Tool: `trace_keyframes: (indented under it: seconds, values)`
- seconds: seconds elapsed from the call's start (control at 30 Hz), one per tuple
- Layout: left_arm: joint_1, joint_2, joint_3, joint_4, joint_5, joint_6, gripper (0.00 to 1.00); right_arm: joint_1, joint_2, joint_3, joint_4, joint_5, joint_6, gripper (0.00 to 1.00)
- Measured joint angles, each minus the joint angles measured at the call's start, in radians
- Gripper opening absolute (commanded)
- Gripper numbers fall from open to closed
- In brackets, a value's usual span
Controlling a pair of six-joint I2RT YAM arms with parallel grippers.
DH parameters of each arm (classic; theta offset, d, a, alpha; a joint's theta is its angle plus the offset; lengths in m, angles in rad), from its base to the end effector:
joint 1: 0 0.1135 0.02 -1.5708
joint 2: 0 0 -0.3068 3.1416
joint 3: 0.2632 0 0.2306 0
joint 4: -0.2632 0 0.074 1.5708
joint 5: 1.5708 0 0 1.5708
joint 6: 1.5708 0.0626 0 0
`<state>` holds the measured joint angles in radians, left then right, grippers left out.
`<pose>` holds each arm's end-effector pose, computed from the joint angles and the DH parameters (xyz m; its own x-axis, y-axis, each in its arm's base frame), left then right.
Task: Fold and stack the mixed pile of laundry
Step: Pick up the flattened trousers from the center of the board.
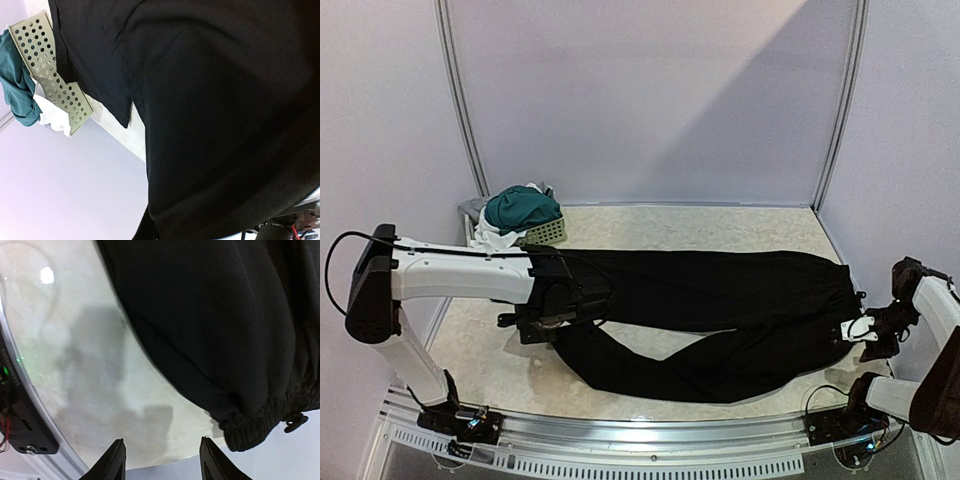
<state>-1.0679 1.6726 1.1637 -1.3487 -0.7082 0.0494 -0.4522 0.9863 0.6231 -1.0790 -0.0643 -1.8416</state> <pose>0.1516 -0.1911 0.2460 -0.4245 0.8495 0.3134 0.7761 0.1631 0.6092 0.0896 -0.0391 0.2110 -0.1744 -0.9843 -0.0271 -0.9742 0.1765 -0.1406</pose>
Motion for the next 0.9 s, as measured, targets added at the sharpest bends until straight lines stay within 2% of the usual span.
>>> trace_keyframes:
  seconds: [0.2, 0.47, 0.7, 0.9]
  values:
    - [0.002, -0.042, -0.024, 0.0, 0.0, 0.011, 0.0, 0.0, 0.015, -0.001, 0.045, -0.007, -0.035, 0.53]
    - [0.033, -0.138, -0.051, 0.0, -0.015, 0.029, 0.0, 0.0, 0.111, 0.019, 0.122, -0.016, -0.083, 0.54]
    - [0.058, -0.183, -0.068, 0.0, -0.026, 0.045, 0.0, 0.0, 0.242, 0.179, 0.169, -0.009, -0.087, 0.56]
    - [0.074, -0.192, -0.068, -0.001, -0.039, 0.055, 0.0, -0.003, 0.224, 0.161, 0.162, 0.003, -0.124, 0.53]
